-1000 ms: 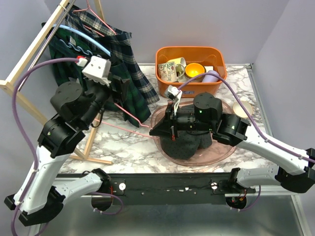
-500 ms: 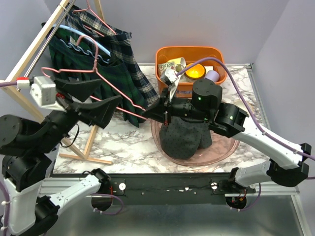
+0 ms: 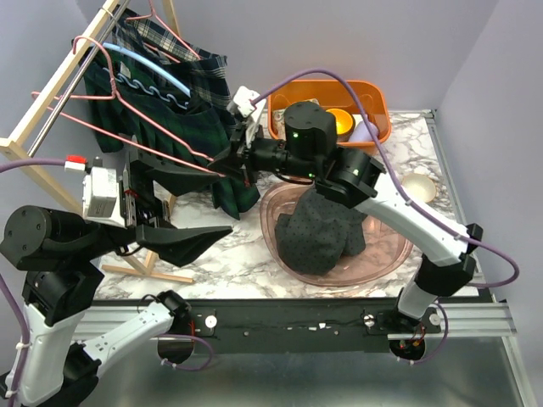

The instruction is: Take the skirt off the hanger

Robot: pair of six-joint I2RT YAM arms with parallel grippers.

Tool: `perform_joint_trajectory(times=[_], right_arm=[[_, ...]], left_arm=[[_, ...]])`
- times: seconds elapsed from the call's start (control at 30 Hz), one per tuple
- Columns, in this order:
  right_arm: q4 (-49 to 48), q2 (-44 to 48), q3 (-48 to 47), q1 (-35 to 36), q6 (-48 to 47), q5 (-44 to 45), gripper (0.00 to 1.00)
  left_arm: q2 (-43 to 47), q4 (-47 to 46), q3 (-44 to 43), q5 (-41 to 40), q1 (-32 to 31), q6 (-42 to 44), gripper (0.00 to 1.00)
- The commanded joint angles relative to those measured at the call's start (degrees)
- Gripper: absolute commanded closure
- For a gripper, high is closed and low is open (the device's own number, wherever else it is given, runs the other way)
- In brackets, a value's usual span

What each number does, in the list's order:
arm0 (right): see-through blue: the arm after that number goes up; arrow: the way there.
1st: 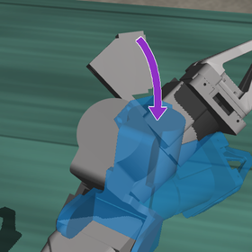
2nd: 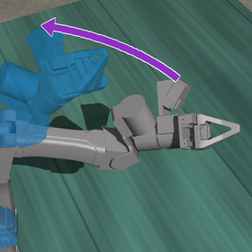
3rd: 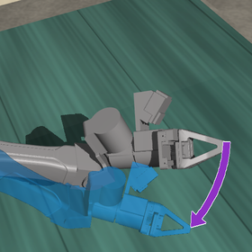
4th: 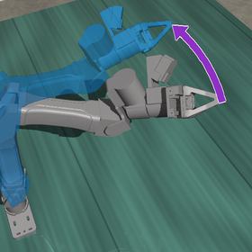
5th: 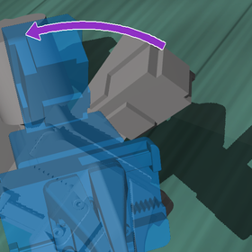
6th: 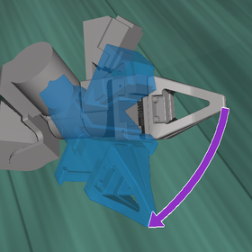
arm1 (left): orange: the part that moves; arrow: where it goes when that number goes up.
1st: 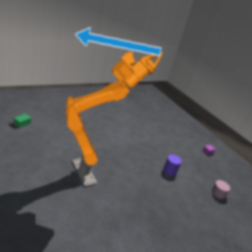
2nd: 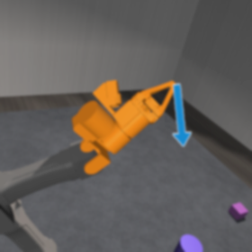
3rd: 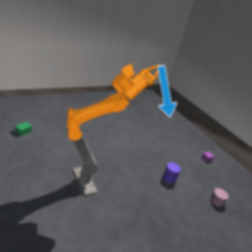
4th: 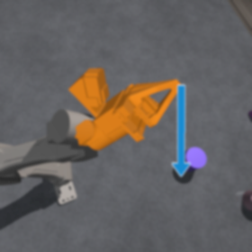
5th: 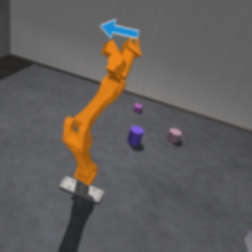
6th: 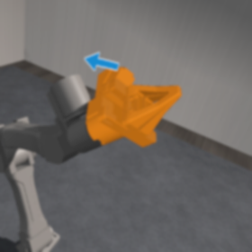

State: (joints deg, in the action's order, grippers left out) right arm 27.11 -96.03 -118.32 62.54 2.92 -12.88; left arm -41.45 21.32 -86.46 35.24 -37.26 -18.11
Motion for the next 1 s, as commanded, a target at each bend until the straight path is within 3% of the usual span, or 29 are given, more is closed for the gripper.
perform_joint_trajectory(times=[0.0, 0.4, 0.97], right_arm=[[3.6, -3.9, -7.3, 0.2, -1.4, 0.2, 0.99], [1.5, -9.9, -12.6, 0.2, -6.0, -3.5, 0.99], [-0.8, -17.6, -16.1, 0.3, -8.2, -0.5, 0.99]], left_arm=[[0.6, -3.4, 0.3, 5.4, -0.2, 0.0, 0.01], [0.5, -2.3, 2.1, 1.1, -0.2, 2.2, 0.01], [1.5, -3.1, 6.8, -2.7, -0.3, 3.8, 0.01]])
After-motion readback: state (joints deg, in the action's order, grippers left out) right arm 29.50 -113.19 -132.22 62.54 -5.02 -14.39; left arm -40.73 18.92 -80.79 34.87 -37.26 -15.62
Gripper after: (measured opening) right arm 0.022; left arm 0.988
